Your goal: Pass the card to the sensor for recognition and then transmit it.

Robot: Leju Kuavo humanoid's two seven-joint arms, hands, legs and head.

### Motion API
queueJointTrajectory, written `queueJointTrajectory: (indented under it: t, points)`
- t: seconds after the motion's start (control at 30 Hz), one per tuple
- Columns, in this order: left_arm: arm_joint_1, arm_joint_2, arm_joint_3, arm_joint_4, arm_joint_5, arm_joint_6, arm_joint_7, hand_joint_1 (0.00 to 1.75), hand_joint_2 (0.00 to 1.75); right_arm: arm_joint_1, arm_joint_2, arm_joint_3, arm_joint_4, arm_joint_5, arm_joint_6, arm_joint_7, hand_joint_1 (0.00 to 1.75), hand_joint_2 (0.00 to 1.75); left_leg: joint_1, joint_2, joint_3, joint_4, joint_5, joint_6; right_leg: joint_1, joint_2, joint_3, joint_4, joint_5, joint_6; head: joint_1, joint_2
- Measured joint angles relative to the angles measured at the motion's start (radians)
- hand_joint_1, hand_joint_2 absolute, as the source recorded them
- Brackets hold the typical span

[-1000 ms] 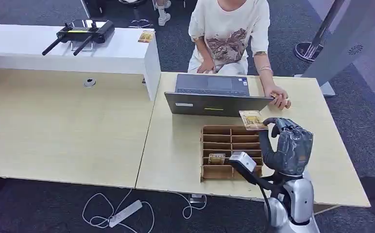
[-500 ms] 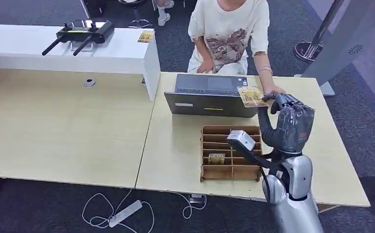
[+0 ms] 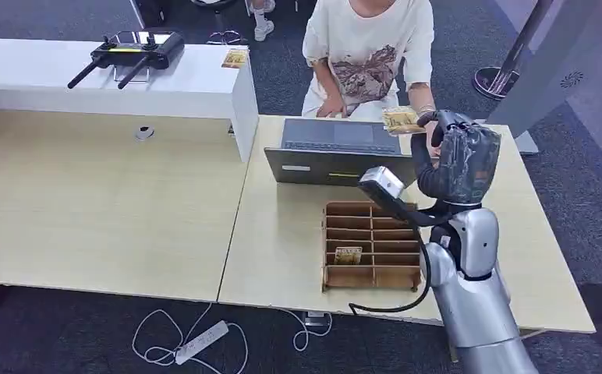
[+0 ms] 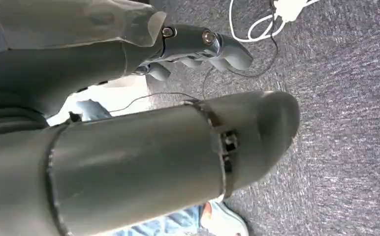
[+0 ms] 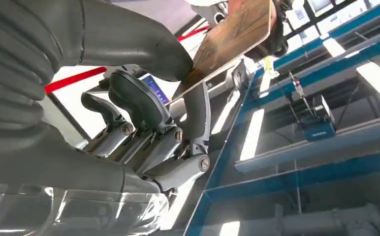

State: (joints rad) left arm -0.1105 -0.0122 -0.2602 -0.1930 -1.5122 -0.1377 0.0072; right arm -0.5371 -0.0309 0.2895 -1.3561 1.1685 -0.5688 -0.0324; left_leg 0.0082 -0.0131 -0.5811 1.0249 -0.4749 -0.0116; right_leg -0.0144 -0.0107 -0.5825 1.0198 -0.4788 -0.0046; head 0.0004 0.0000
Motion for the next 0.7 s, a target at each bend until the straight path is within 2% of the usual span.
queueJointTrajectory:
  t: [0.43, 0.7]
  points:
    - [-0.002, 0.005, -0.044, 0.0, 0.0, -0.007, -0.019, 0.0, 0.0, -0.25, 0.0, 0.0, 0.322, -0.032, 0.038, 0.029, 1.75, 1.75, 0.0, 0.0, 0.0, 0.0, 0.001, 0.0, 0.0, 0.0, 0.0, 0.0, 0.001, 0.001, 0.0, 0.0]
    - [-0.002, 0.007, -0.054, 0.0, 0.0, -0.007, -0.025, 0.0, 0.0, -0.362, 0.0, 0.0, 0.496, -0.037, 0.066, 0.045, 1.75, 1.75, 0.0, 0.0, 0.0, 0.0, 0.001, 0.0, 0.0, 0.0, 0.0, 0.0, 0.001, 0.001, 0.0, 0.0]
